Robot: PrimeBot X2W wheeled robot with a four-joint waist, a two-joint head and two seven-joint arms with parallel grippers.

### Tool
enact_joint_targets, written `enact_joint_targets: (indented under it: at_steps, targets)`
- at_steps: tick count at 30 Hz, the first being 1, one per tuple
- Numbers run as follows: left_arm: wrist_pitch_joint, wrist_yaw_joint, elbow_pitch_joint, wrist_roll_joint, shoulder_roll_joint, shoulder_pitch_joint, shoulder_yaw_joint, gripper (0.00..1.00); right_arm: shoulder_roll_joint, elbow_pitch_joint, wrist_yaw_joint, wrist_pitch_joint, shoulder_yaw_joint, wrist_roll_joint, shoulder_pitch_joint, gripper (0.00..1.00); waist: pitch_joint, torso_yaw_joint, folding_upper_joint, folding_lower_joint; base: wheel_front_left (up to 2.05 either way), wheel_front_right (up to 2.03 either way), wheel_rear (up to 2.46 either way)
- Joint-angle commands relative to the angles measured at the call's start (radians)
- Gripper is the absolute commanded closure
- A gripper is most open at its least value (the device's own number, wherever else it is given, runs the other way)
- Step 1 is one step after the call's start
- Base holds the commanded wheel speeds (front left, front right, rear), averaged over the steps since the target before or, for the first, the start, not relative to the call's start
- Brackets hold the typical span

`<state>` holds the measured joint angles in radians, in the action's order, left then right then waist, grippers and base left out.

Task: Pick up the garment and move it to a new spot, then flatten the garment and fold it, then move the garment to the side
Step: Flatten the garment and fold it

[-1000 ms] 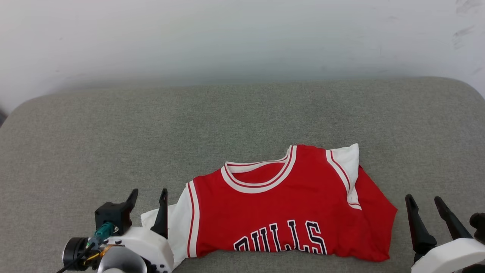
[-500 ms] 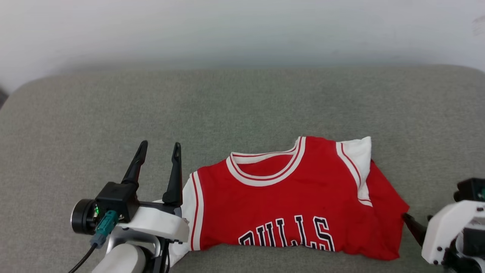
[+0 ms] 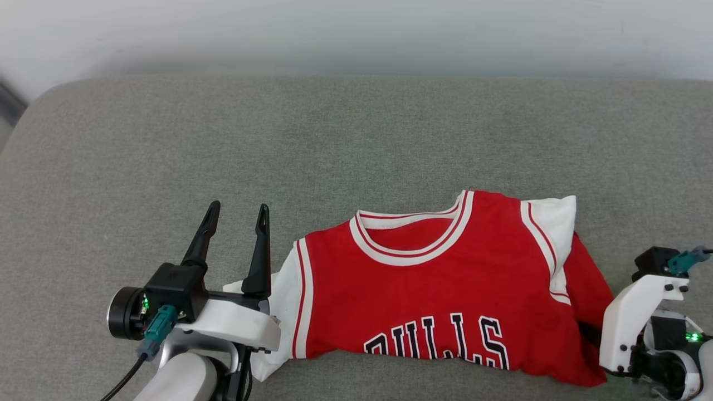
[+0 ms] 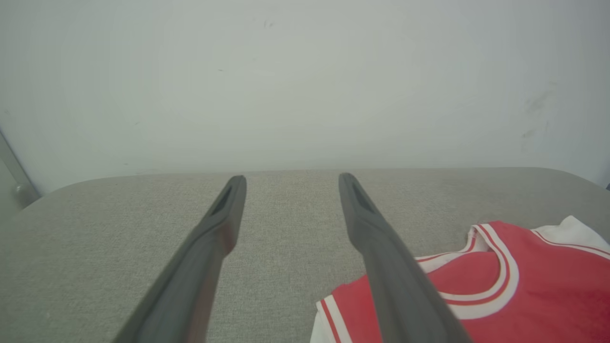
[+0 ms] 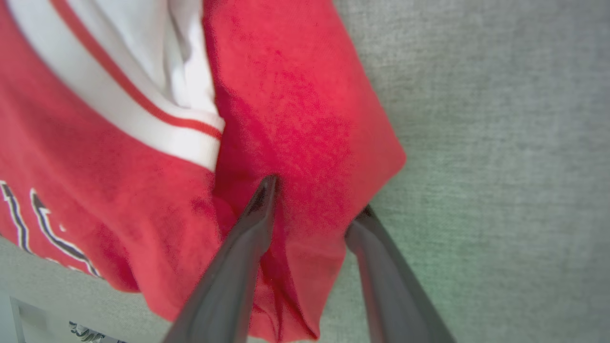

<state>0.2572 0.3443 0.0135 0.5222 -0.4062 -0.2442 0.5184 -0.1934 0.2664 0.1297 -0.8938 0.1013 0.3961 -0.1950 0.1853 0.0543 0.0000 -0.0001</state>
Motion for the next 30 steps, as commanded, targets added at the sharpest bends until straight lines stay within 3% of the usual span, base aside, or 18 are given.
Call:
enact_joint_targets:
  at_steps: [1, 9, 16, 21, 22, 23, 24, 30]
  targets:
    - [0.004, -0.004, -0.003, -0.001, -0.002, 0.011, -0.002, 0.00, 0.035, 0.038, 0.002, -0.020, -0.036, 0.019, 0.048, 1.00, -0.012, -0.009, 0.0000, 0.0001, 0.00, 0.00, 0.00]
    - [0.003, -0.002, -0.007, -0.004, -0.015, 0.045, 0.003, 0.00, -0.012, -0.222, 0.001, -0.007, -0.010, 0.023, 0.096, 1.00, -0.075, -0.050, 0.0000, 0.0001, 0.00, 0.00, 0.00]
    - [-0.006, 0.012, -0.001, 0.009, -0.027, 0.087, 0.005, 0.00, 0.073, -0.483, 0.001, -0.093, 0.047, -0.012, 0.345, 1.00, -0.122, -0.081, 0.0000, 0.0001, 0.00, 0.00, 0.00]
    - [-0.017, 0.015, 0.003, 0.017, -0.037, 0.105, 0.004, 0.00, 0.131, -0.477, 0.001, -0.095, 0.025, 0.004, 0.487, 1.00, -0.134, -0.099, 0.0000, 0.0001, 0.00, 0.00, 0.00]
    - [-0.022, 0.017, 0.003, 0.017, -0.038, 0.108, 0.006, 0.00, 0.136, -0.458, 0.001, -0.074, 0.013, 0.007, 0.496, 0.96, -0.134, -0.103, 0.0000, 0.0001, 0.00, 0.00, 0.00]
    - [-0.024, 0.019, 0.004, 0.016, -0.039, 0.110, 0.006, 0.00, 0.138, -0.439, 0.001, -0.043, 0.002, 0.003, 0.497, 0.19, -0.134, -0.105, 0.0000, 0.0001, 0.00, 0.00, 0.00]
    - [-0.028, 0.022, 0.005, 0.016, -0.039, 0.111, 0.007, 0.00, 0.140, -0.418, 0.001, 0.002, -0.006, 0.003, 0.487, 0.00, -0.134, -0.109, 0.0000, 0.0001, 0.00, 0.00, 0.00]
    - [-0.037, 0.025, 0.002, 0.024, -0.046, 0.118, 0.006, 0.00, 0.143, -0.379, 0.001, 0.203, -0.007, -0.009, 0.452, 0.00, -0.141, -0.117, 0.0000, 0.0001, 0.00, 0.00, 0.00]
